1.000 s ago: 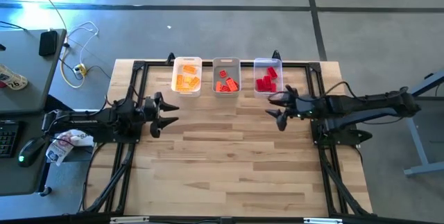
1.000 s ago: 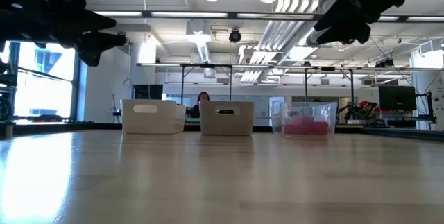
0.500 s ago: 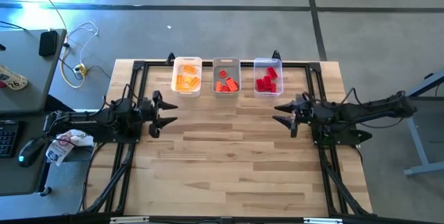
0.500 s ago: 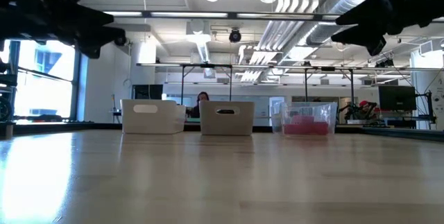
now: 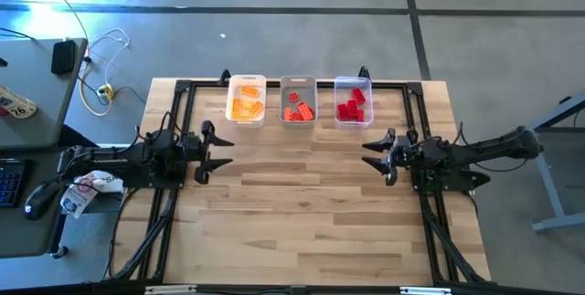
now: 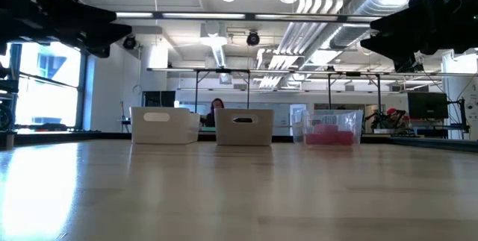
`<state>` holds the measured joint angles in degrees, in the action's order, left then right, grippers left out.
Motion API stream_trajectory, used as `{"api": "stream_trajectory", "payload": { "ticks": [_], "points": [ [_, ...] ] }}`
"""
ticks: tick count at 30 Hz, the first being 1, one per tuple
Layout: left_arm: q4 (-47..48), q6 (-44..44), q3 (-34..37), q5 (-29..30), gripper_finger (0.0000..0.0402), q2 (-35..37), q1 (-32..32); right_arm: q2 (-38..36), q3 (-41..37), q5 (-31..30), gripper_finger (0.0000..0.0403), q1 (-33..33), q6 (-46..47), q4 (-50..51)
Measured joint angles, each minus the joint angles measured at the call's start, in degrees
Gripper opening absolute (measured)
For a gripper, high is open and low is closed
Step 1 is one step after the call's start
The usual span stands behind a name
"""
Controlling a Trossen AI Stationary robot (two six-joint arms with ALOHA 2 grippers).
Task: Sort & place blocks by color
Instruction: Return to Home Position
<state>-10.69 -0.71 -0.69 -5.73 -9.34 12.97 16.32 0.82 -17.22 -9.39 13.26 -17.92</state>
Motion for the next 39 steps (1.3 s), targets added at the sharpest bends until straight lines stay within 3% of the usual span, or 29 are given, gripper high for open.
{"api": "stream_trajectory", "payload": {
  "ticks": [8,12,22,29,33,39],
  "points": [
    [2.24,-0.39,0.0,-2.5,0.022,0.0,0.0,0.45,-0.24,-2.8,0.021,0.0,-1.79,2.49],
    [4.06,-4.24,0.0,-1.74,0.022,0.0,0.0,0.45,-0.24,-7.66,0.021,0.0,-2.53,2.89],
    [4.69,-7.02,0.0,6.92,0.022,0.0,0.03,-7.93,2.95,-16.89,0.021,0.02,-7.89,8.89],
    [5.15,-7.04,-0.02,10.33,0.022,0.0,0.03,-16.34,4.05,-18.12,0.021,0.02,-11.8,14.75],
    [5.31,-7.0,-0.02,11.47,0.022,-0.02,0.03,-15.63,4.05,-20.19,0.021,0.02,-11.97,15.75],
    [5.15,-6.98,-0.02,11.38,0.022,-0.02,0.03,-15.3,4.05,-18.5,0.021,0.02,-12.2,18.08]
  ]
}}
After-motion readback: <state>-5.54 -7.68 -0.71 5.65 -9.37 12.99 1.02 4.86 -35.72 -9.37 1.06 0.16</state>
